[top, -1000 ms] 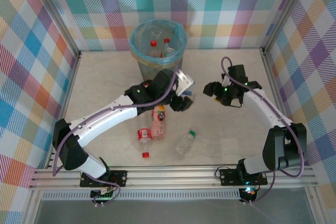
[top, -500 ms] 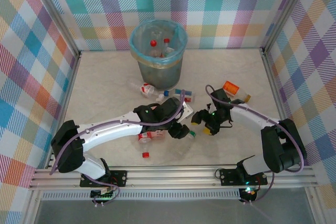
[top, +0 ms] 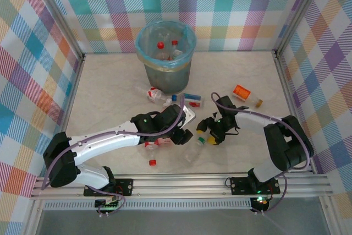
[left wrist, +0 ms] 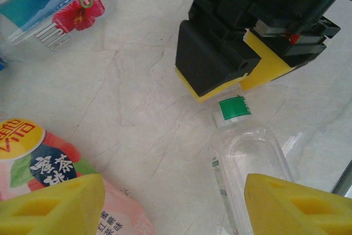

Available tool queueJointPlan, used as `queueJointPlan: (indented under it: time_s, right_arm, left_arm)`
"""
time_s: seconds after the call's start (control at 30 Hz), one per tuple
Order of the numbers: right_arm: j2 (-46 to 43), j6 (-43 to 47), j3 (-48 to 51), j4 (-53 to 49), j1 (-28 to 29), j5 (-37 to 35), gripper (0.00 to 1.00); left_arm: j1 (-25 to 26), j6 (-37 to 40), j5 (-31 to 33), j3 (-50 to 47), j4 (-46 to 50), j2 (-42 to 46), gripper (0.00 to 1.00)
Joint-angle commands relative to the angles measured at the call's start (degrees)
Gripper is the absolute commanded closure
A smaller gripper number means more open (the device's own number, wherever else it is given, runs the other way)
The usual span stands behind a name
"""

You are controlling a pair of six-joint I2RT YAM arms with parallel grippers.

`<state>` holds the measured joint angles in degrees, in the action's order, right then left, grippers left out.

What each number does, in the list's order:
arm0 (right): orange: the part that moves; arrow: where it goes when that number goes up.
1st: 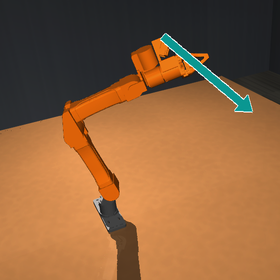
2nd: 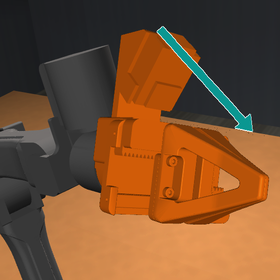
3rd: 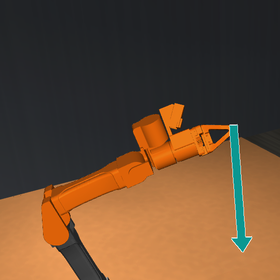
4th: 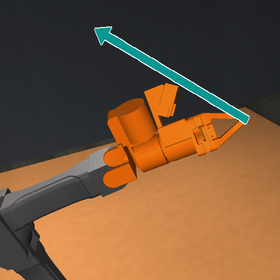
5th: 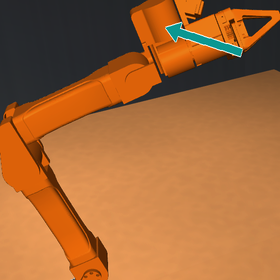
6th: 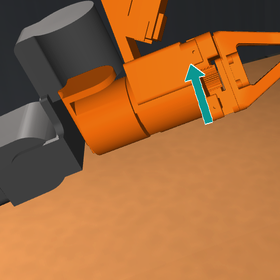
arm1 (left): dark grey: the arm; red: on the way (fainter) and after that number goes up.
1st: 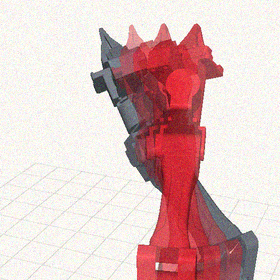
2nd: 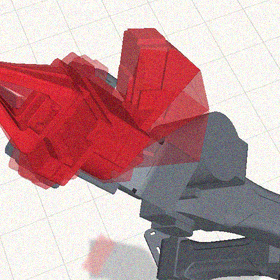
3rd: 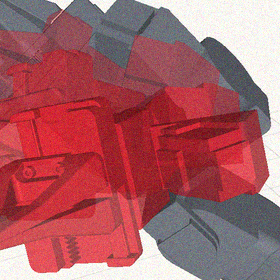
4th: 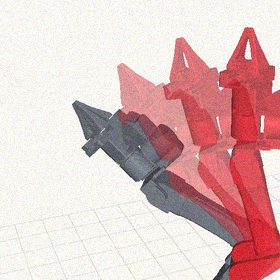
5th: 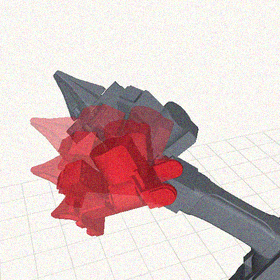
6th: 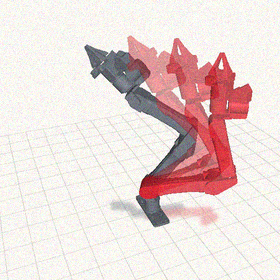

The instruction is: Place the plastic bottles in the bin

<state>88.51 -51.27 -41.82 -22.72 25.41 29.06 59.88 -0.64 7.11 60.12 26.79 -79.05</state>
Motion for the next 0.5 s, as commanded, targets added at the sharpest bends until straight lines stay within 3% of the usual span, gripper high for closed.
queueJointPlan:
  time_s: [0.0, 0.13, 0.47]
  right_arm:
    - [1.91, -2.09, 1.17, 1.75, 0.43, 1.86, 0.34]
    - [3.57, -2.37, 0.64, 2.58, 0.43, 2.65, 0.38]
    - [-0.13, -0.70, -2.97, -1.67, 0.43, -0.94, 0.63]
  left_arm:
    - [0.42, -0.67, 2.54, -1.05, -0.07, 1.61, 0.32]
    - [0.40, -0.67, 3.56, -1.25, 0.15, 1.66, 0.32]
    - [0.26, 0.76, 6.92, 0.96, 0.33, 2.89, 0.32]
